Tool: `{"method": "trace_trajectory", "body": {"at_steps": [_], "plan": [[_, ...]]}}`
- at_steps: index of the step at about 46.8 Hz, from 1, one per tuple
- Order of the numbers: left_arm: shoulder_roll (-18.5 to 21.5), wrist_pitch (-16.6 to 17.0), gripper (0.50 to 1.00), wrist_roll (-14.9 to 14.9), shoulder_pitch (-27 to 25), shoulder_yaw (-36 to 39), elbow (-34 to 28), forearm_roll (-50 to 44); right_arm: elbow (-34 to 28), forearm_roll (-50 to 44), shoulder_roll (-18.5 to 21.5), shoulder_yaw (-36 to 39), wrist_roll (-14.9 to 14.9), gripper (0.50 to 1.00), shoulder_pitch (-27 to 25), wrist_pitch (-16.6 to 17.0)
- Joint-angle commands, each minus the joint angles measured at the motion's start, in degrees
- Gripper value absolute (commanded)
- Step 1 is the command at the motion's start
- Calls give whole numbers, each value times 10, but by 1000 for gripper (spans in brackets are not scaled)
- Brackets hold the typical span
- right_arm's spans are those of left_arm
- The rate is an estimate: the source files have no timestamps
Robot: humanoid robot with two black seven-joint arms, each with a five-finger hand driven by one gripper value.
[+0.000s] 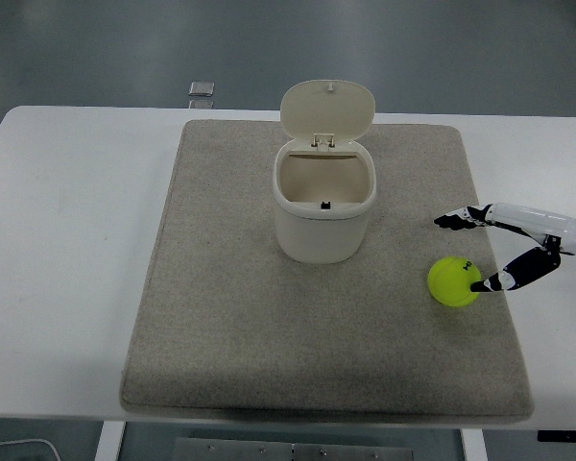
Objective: Pick up the tennis ball and place it in the box.
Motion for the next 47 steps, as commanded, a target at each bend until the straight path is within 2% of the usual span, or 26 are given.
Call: {"method": "trace_trajectory", "body": {"at_steps": [1,15,41,47], "plan": [[0,0,992,1,0,0,0,0,5,-10,0,-1,3,930,-7,-10],[0,0,992,0,0,0,0,0,14,-49,6,-2,20,928,-30,-45],[0,0,992,0,0,0,0,0,13,-59,15,-4,20,921,-45,-61],[0,0,992,0,0,0,0,0,12,-66,18,-5,20,905,-48,-64]]}}
